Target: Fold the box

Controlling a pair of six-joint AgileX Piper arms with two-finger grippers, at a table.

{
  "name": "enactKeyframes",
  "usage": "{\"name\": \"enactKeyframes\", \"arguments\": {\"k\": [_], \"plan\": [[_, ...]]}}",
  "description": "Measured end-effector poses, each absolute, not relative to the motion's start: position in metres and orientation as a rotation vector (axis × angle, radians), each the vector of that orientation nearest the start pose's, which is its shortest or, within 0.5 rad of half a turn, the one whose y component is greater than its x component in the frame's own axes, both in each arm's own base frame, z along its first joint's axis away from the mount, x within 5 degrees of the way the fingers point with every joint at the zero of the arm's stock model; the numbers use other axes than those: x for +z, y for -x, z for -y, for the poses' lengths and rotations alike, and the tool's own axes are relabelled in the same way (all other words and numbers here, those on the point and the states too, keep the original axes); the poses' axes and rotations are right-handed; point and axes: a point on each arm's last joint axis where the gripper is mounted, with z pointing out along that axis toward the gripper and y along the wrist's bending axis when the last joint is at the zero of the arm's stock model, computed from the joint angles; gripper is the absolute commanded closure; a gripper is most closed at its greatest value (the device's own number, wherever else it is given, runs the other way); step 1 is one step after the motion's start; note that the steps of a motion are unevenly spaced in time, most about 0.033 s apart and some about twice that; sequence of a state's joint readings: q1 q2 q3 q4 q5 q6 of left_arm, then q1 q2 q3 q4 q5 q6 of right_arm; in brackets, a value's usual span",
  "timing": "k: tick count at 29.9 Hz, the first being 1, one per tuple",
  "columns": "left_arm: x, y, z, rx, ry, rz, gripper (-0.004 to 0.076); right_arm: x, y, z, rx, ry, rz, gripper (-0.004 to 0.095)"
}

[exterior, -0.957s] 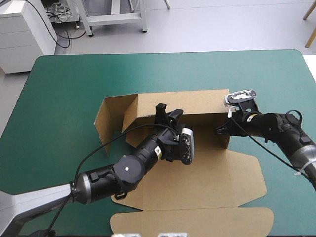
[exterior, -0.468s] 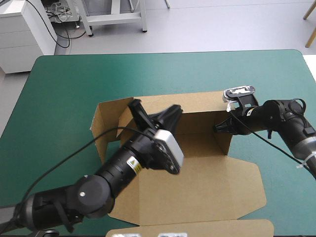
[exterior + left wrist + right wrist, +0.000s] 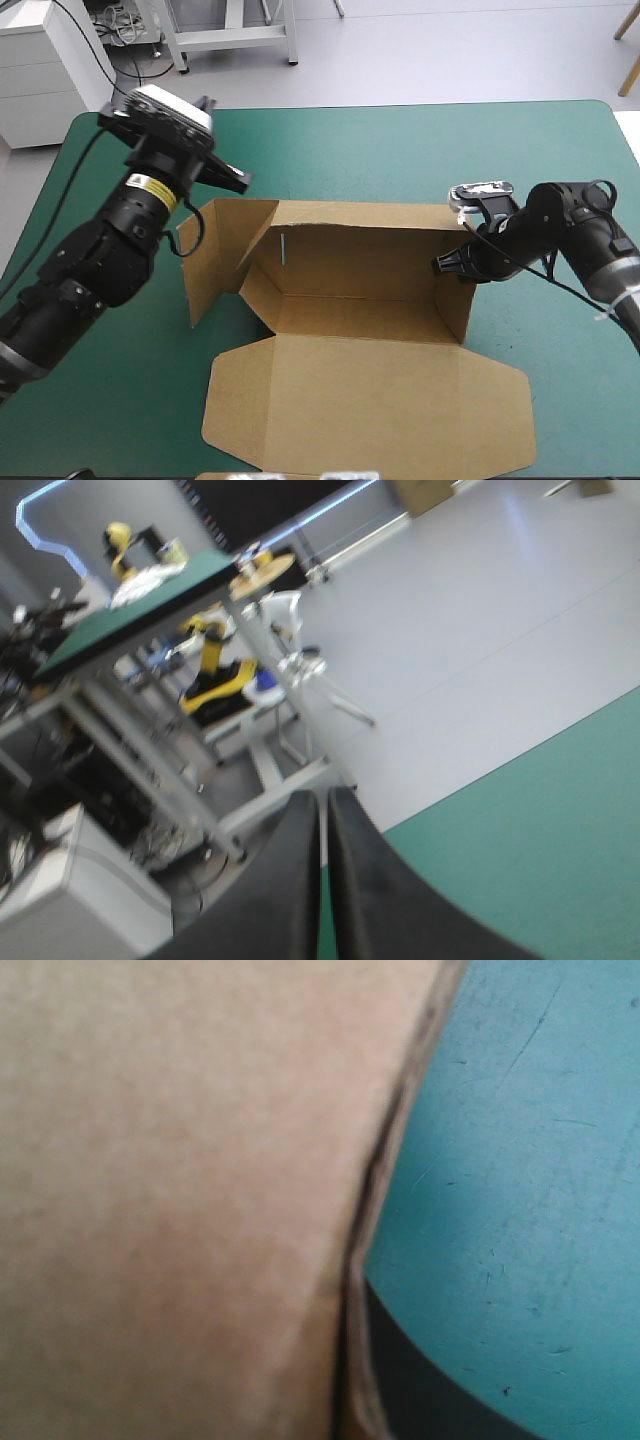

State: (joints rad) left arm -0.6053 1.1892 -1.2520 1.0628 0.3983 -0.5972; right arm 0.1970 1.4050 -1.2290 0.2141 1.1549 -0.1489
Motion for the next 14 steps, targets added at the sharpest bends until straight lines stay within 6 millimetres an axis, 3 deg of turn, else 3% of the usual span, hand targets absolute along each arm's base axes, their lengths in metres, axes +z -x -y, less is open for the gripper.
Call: {"name": "enactKeyframes", "arguments": {"k": [4, 7, 12, 14], "plan": [[0.439, -0.261, 0.075, 0.197, -0.379, -1.702, 0.0715, 0.32, -0.281, -0.074, 0.308, 0.402, -2.79, 0.0907], [0.42, -0.276, 0.046, 0.198, -0.281, -1.865, 0.0715, 0.314, -0.307, -0.078, 0.29, 0.377, -2.734, 0.0905], [0.384, -0.291, 0.014, 0.147, -0.241, -2.148, 0.0715, 0.29, -0.35, -0.086, 0.284, 0.343, -2.662, 0.0894], [0.373, -0.294, 0.006, 0.1, -0.219, -2.234, 0.0715, 0.284, -0.359, -0.088, 0.282, 0.351, -2.658, 0.0821]]}}
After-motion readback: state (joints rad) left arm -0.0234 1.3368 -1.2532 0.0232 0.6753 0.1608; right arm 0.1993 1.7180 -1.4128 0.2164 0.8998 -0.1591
